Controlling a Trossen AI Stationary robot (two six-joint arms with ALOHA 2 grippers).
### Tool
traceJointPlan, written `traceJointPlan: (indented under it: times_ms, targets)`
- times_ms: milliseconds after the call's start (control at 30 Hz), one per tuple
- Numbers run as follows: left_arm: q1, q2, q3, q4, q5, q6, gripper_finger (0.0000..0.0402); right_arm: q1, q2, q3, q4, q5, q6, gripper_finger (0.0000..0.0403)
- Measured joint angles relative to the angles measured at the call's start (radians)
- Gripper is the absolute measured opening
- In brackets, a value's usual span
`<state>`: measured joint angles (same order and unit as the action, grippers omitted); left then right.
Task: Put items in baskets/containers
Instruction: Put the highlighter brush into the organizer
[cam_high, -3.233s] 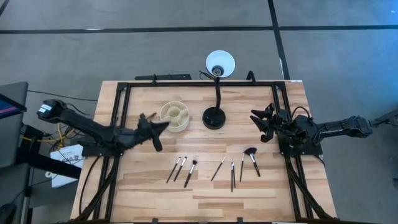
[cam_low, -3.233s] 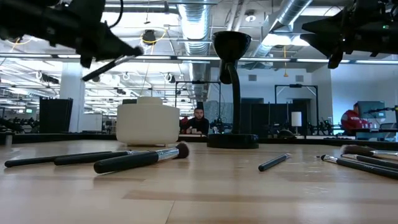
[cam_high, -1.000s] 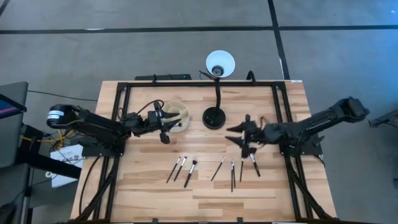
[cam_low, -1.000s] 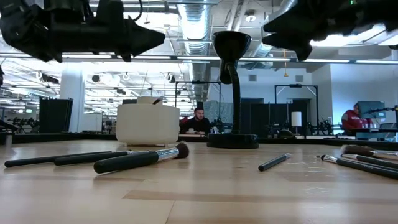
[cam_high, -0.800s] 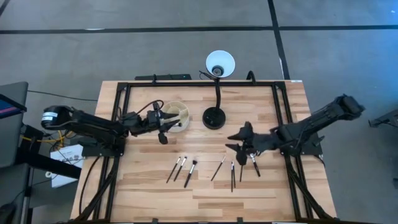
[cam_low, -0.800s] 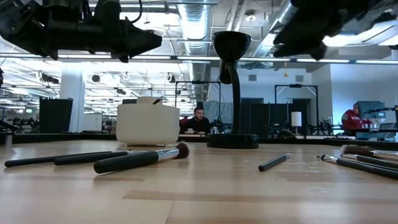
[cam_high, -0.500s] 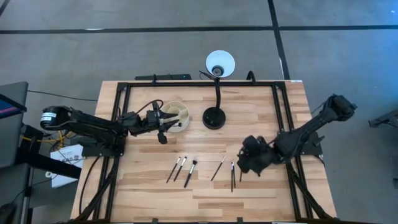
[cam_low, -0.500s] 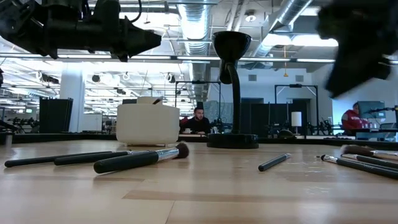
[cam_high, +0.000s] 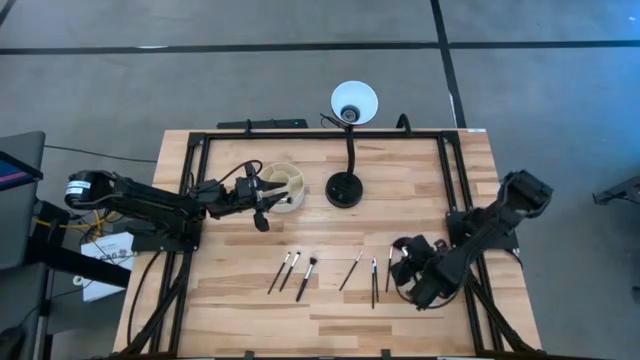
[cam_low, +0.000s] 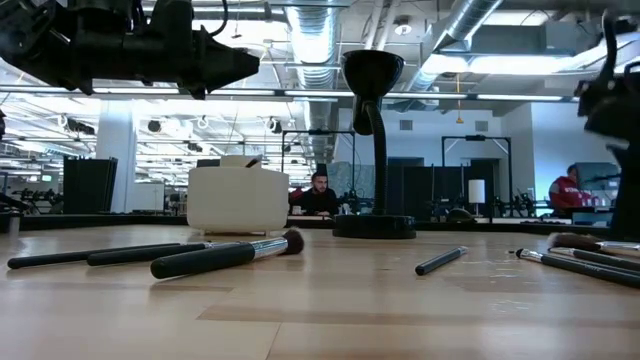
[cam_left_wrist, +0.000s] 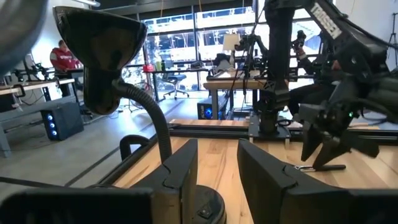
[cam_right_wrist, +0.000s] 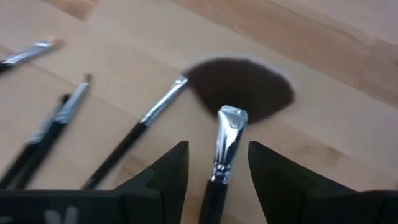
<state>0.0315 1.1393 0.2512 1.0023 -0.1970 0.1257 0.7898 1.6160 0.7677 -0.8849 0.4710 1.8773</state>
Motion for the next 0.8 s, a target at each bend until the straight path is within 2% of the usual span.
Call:
traceJointPlan:
  times_ms: [167,300,367,467,533,733,800]
  targets:
    - [0.000,0.000,0.000,0.000,0.000,0.000,0.0111,-0.002,0.094,0.001,0.006,0.006,0.069,0.0148]
    - [0.000,0.000,0.000,0.000,0.000,0.000,0.0111,-0.001,0.166,0.007,0.004,0.059,0.134,0.0133]
    - [0.000,0.000,0.000,0.000,0.000,0.000,0.0111,0.001,0.193,0.006,0.014,0.108,0.140,0.0117]
    - [0.000,0.000,0.000,0.000,0.001,0.000,0.0111,-0.002,0.209,0.006,0.028,0.128,0.140,0.0075]
    - [0.000,0.000,0.000,0.000,0.001,0.000,0.0111,0.001,0.210,0.005,0.030,0.139,0.141,0.0042]
    - [0.000,0.000,0.000,0.000,0.003,0.000,0.0111,-0.011,0.141,-0.006,0.060,0.172,0.141,0.0041]
    - [0.000,0.000,0.000,0.000,0.003,0.000,0.0111,-0.027,0.088,0.001,0.081,0.254,0.132,0.0042]
